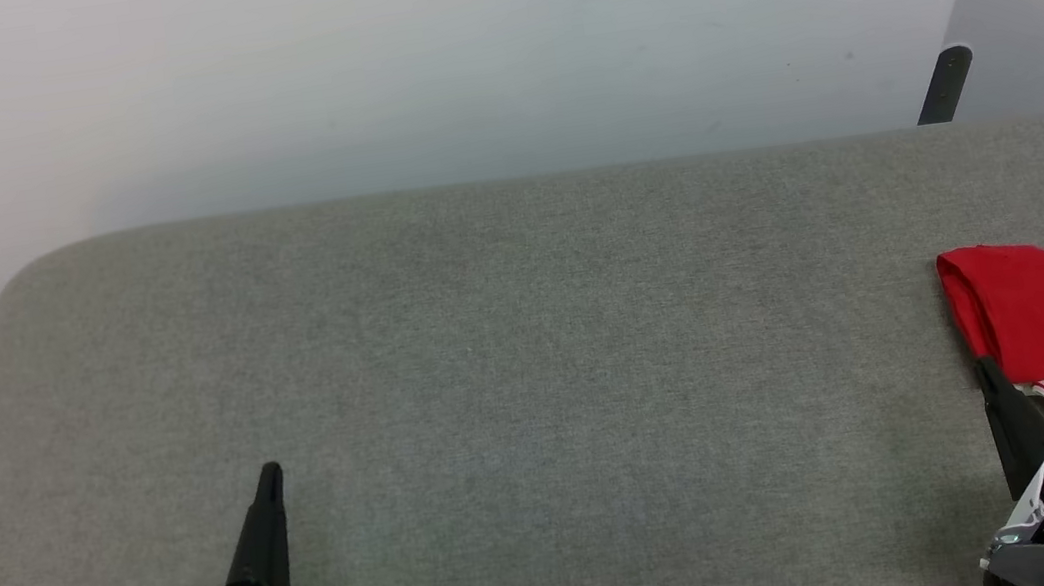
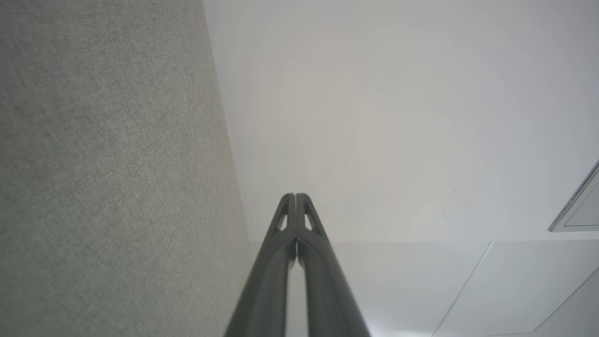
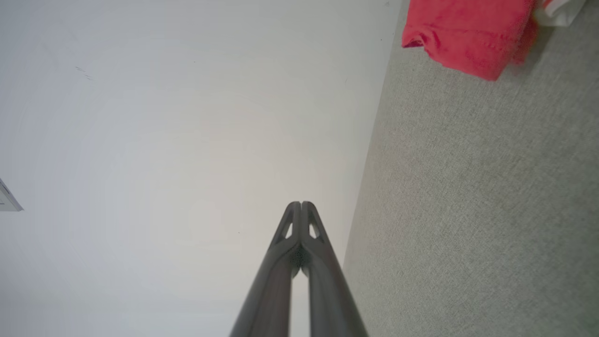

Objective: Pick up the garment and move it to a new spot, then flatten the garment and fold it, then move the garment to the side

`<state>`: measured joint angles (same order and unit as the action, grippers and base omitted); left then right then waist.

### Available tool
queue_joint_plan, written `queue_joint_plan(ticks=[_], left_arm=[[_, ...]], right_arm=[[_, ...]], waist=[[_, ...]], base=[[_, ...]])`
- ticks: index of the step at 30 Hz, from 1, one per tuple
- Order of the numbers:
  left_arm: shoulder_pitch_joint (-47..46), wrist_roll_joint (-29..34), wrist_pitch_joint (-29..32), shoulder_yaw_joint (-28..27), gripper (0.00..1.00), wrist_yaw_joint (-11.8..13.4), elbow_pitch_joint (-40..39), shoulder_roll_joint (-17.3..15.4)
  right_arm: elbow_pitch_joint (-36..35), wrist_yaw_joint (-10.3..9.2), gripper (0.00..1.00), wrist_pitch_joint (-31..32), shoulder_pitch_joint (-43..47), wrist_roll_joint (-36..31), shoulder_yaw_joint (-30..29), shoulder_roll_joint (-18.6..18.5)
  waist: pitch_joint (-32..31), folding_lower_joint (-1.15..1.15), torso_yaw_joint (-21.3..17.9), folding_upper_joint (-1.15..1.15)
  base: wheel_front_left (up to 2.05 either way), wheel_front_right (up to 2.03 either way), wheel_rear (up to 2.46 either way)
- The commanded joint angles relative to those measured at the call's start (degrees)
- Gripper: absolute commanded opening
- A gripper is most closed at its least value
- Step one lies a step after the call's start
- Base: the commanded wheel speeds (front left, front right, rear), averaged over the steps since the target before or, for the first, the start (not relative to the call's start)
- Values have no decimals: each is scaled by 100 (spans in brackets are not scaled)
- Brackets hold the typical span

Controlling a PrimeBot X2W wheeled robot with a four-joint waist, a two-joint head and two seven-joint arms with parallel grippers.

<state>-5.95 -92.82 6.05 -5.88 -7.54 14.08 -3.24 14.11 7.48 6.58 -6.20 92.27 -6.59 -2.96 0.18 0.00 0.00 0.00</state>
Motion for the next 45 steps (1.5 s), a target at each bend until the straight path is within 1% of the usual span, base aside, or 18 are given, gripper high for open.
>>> queue_joint_plan(ticks=[1,45], left_arm=[[-61,-10,25,-17,0,10,10,6],[-64,25,42,-47,0,10,9,27]], right_arm=[[4,2,0,6,-18,17,-1,18],[3,2,0,3,-17,22,4,18]], waist=[[0,0,0,0],[0,0,0,0]], base=[[0,0,0],[0,0,0]])
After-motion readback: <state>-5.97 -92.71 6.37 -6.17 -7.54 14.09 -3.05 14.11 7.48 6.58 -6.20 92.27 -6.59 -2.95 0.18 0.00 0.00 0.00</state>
